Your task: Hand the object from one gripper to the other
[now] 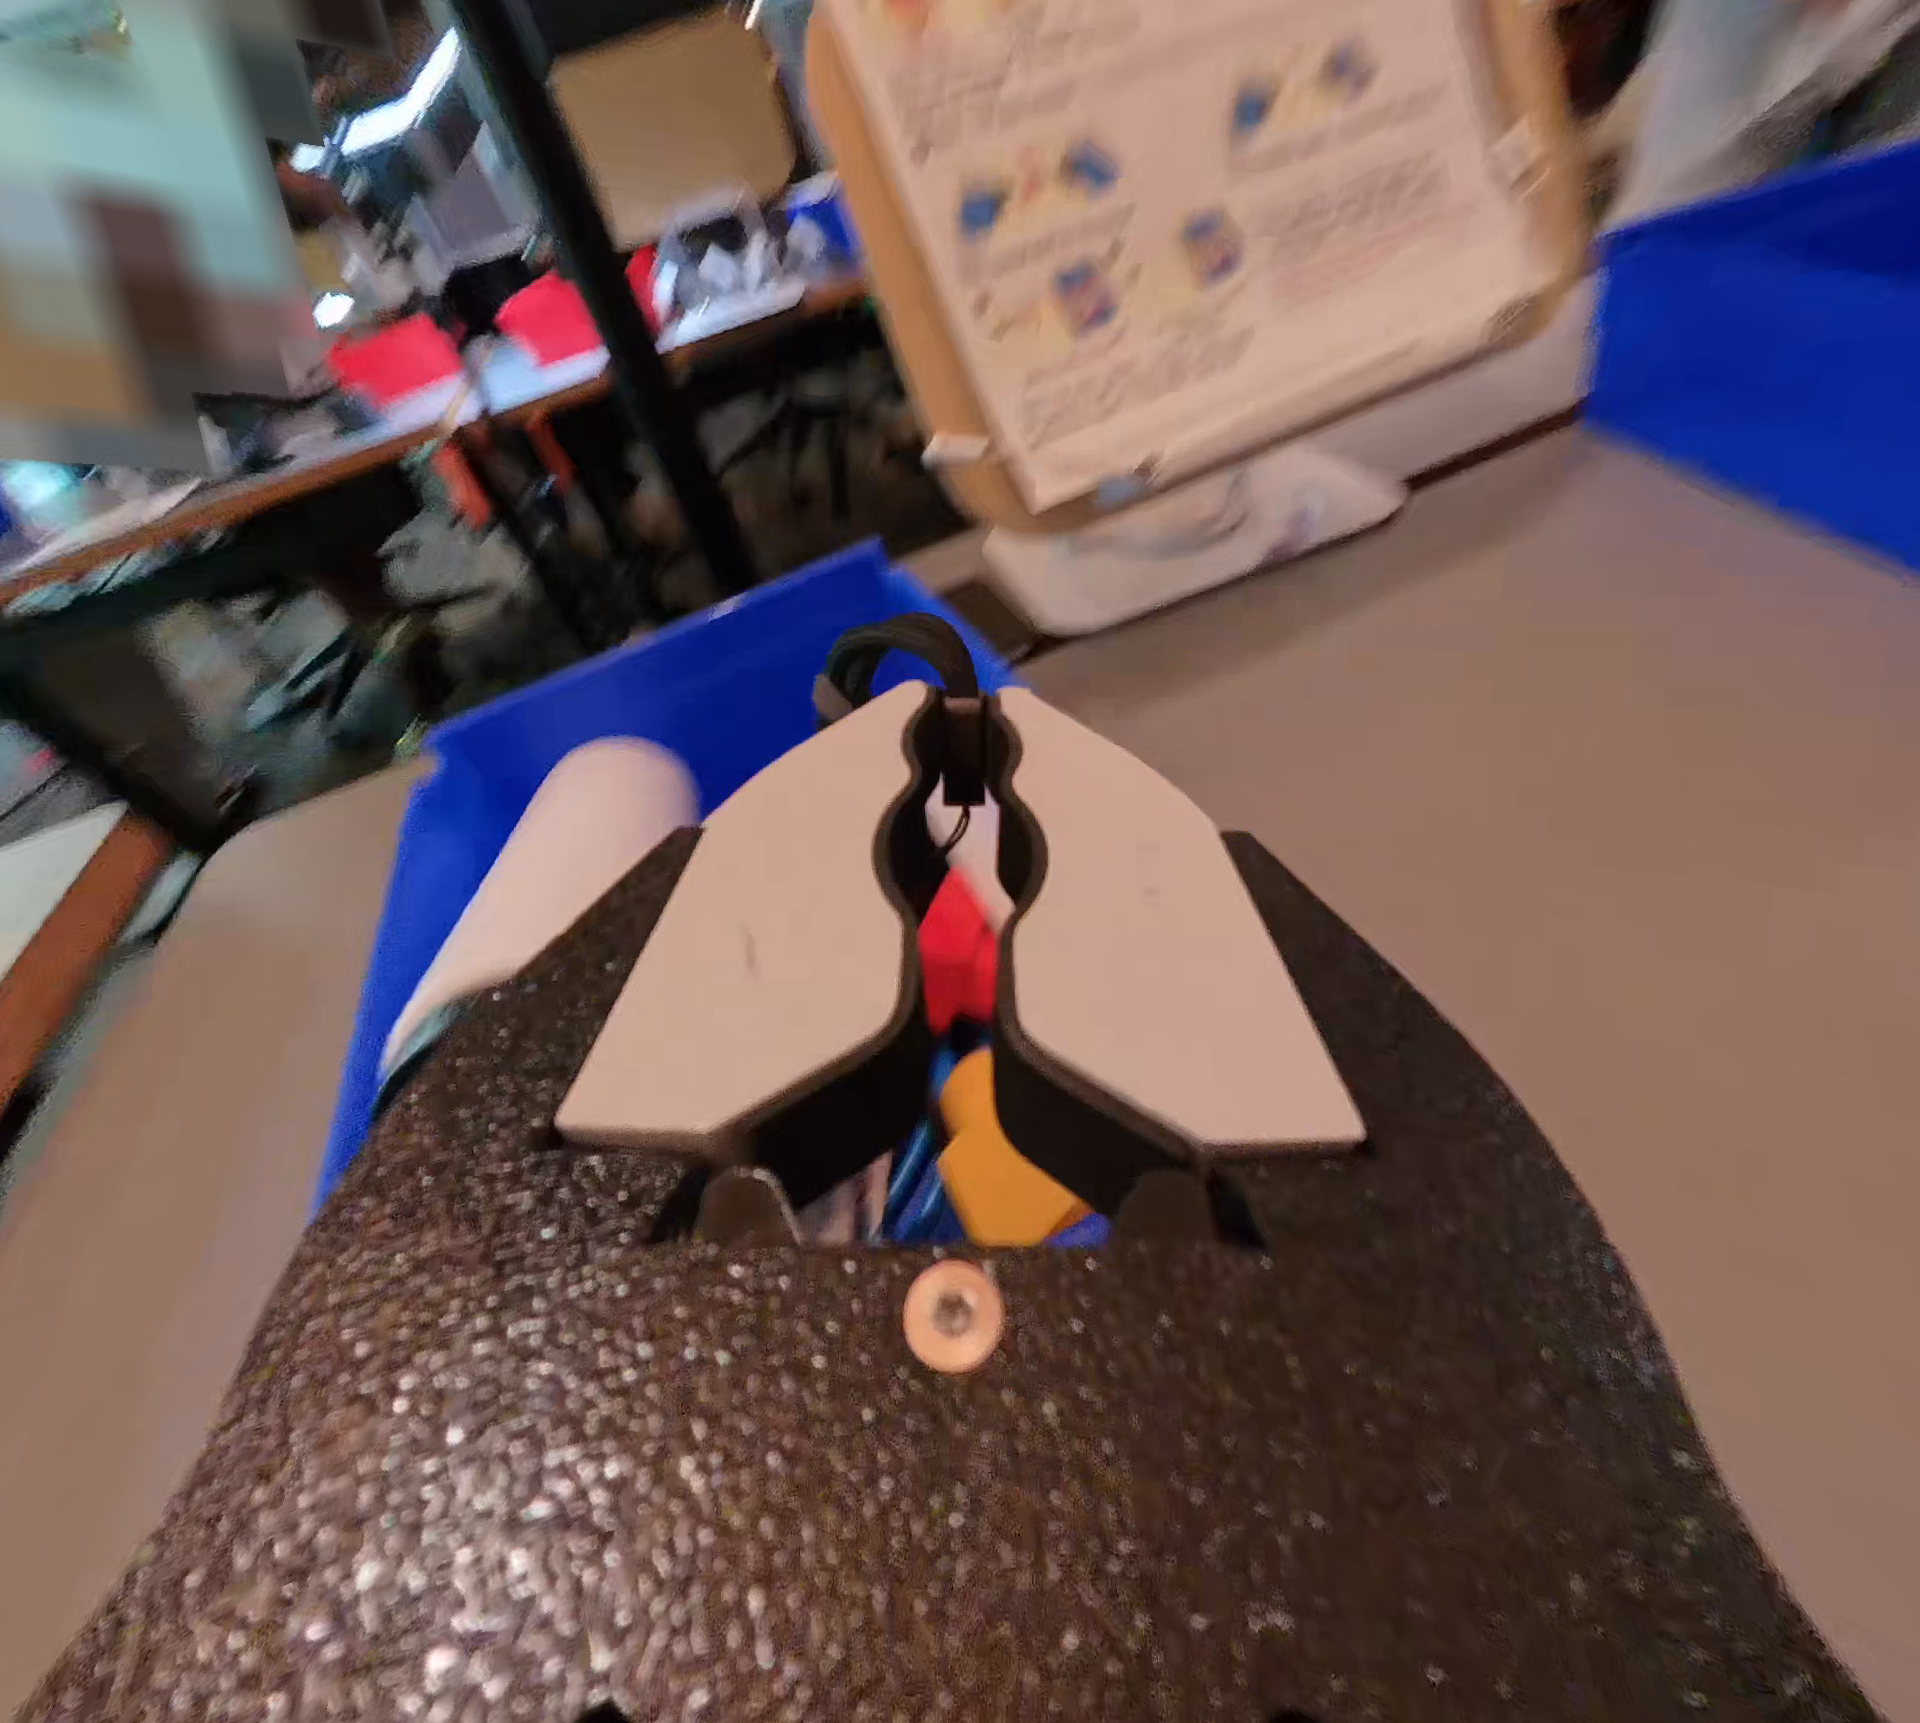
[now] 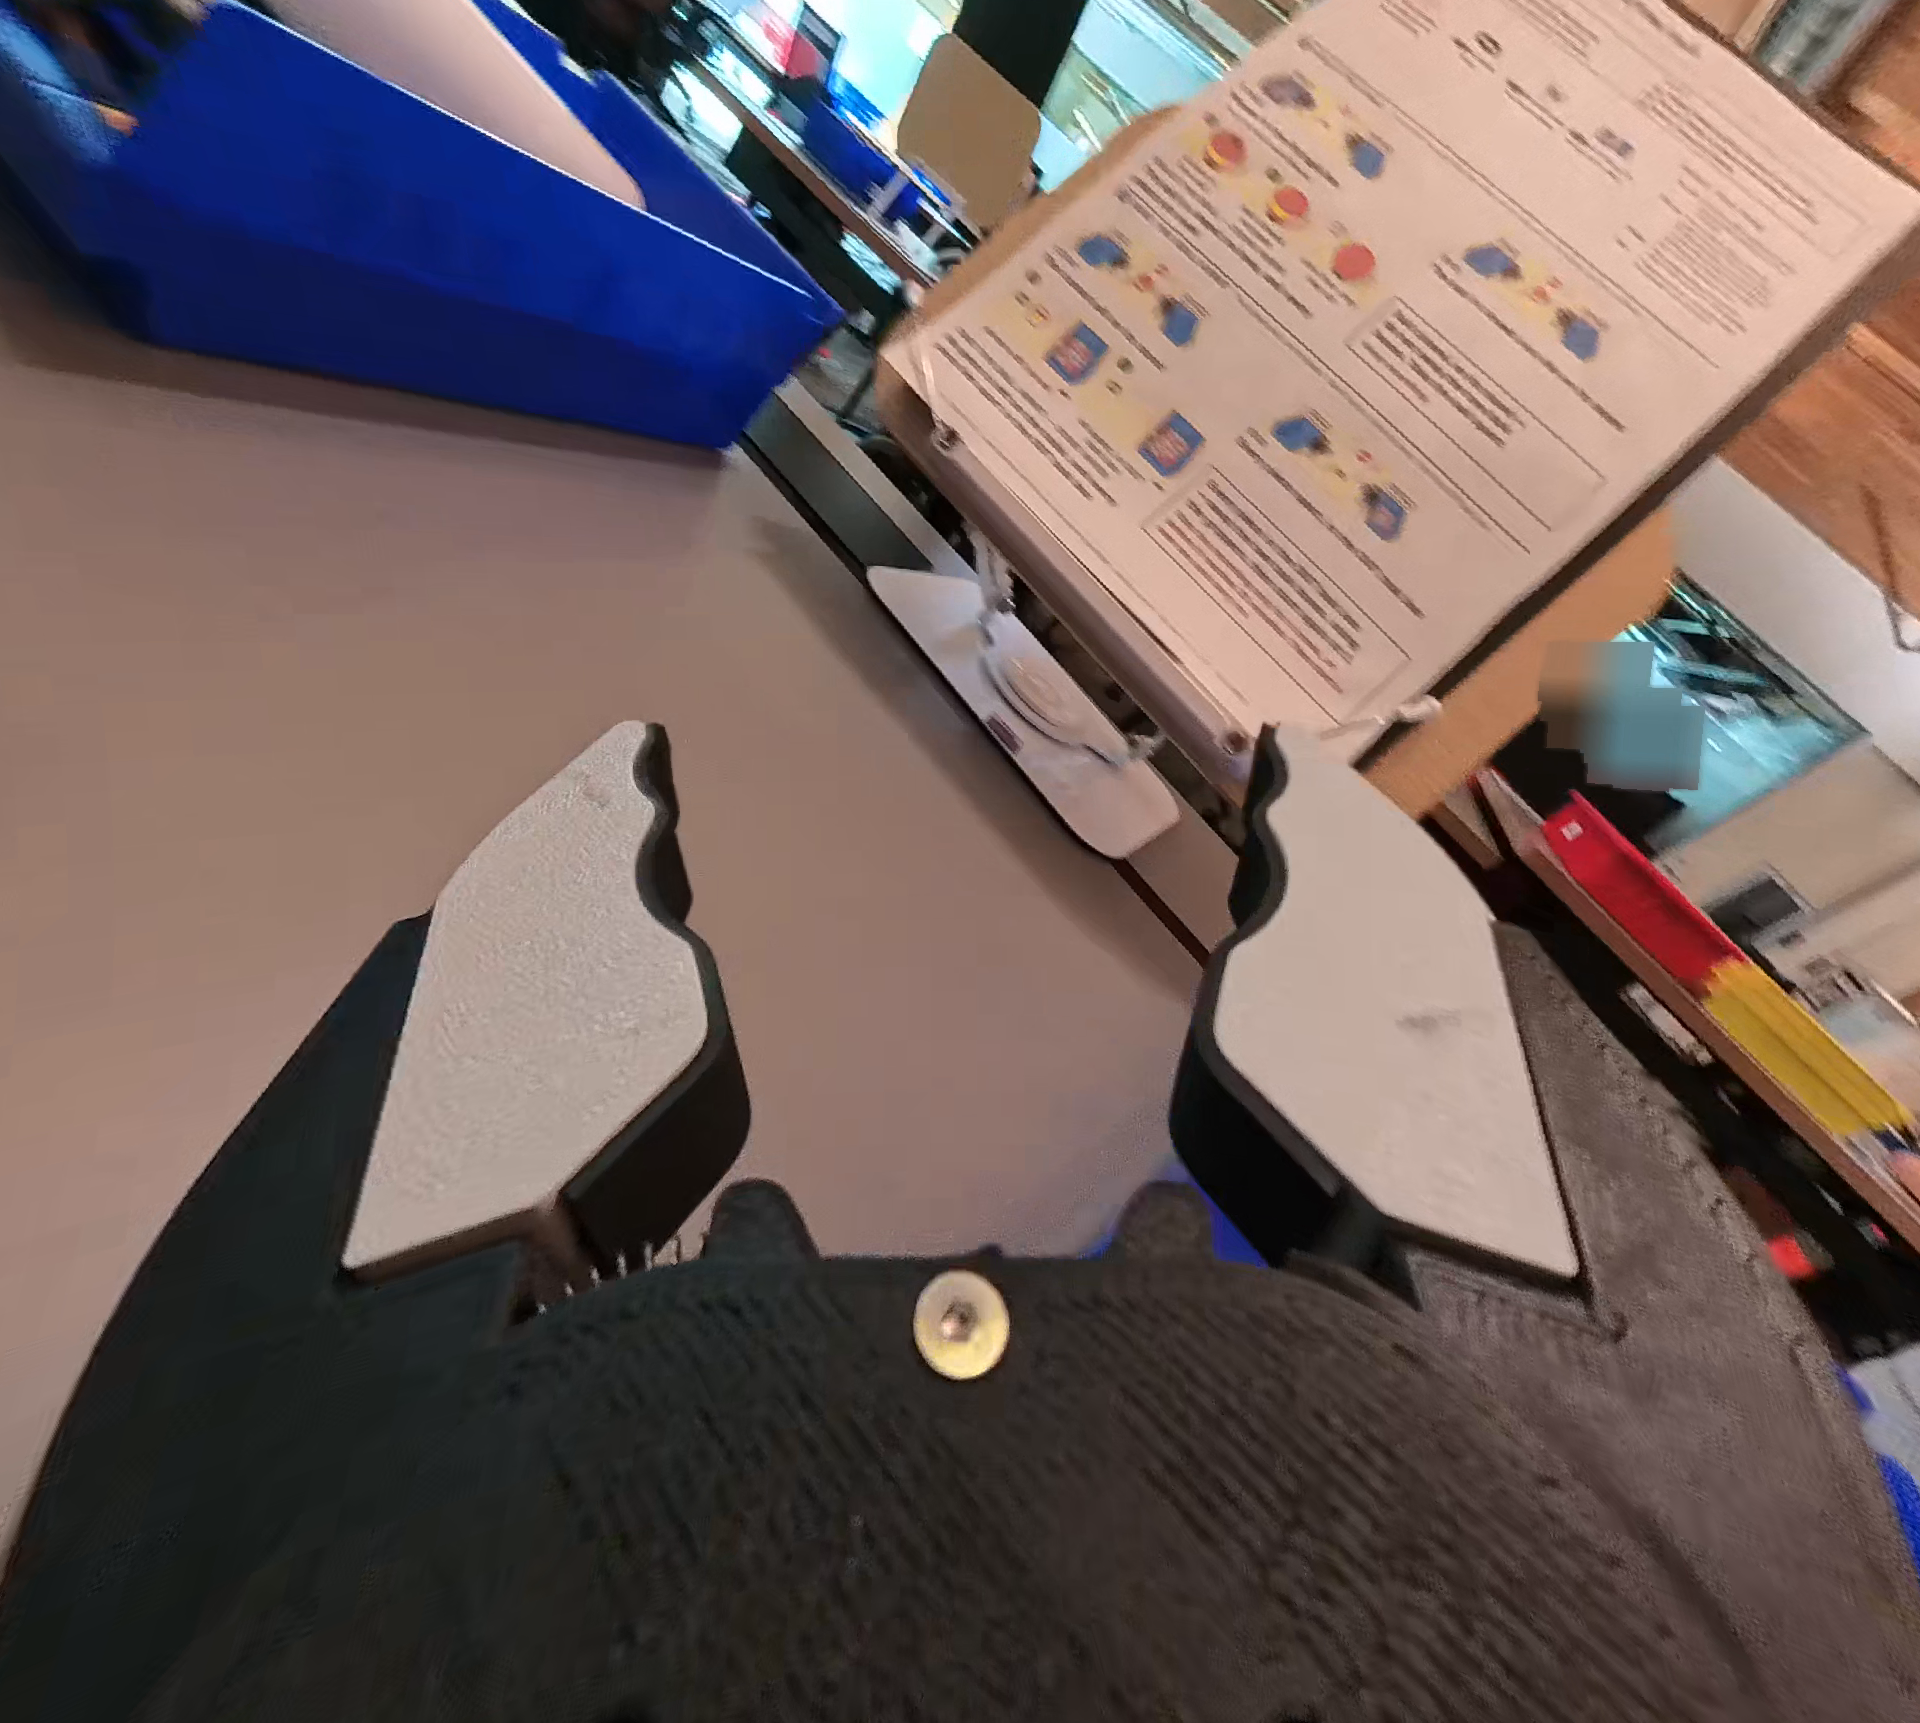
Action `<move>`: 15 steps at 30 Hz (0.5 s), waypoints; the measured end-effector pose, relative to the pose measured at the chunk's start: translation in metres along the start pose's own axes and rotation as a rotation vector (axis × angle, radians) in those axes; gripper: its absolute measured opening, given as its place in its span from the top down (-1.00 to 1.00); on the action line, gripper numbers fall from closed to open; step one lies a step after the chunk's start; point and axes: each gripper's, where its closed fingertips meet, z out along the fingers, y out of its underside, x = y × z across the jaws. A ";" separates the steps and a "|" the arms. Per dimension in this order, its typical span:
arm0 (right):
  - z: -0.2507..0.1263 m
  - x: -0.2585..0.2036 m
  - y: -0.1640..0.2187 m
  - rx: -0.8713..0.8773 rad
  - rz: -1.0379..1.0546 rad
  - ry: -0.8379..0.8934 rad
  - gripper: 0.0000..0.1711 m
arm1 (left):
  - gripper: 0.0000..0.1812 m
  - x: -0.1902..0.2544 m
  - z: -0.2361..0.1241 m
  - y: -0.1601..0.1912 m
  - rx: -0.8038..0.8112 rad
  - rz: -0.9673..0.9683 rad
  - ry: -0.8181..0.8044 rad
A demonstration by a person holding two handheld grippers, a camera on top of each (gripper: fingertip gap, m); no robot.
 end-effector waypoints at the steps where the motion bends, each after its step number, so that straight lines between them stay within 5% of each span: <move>1: 0.001 -0.008 -0.005 0.018 -0.013 -0.028 -0.22 | 0.92 0.013 -0.002 -0.014 0.086 -0.014 0.077; 5: 0.000 -0.041 -0.040 0.157 0.028 -0.160 -0.23 | 0.92 0.090 -0.039 -0.076 0.513 -0.163 0.609; 8: -0.010 -0.058 -0.082 0.341 0.166 -0.256 -0.19 | 0.92 0.133 -0.059 -0.084 0.606 -0.249 0.929; 15: 0.001 -0.067 -0.095 0.319 0.223 -0.233 -0.03 | 0.92 0.191 -0.046 -0.061 0.542 -0.257 1.099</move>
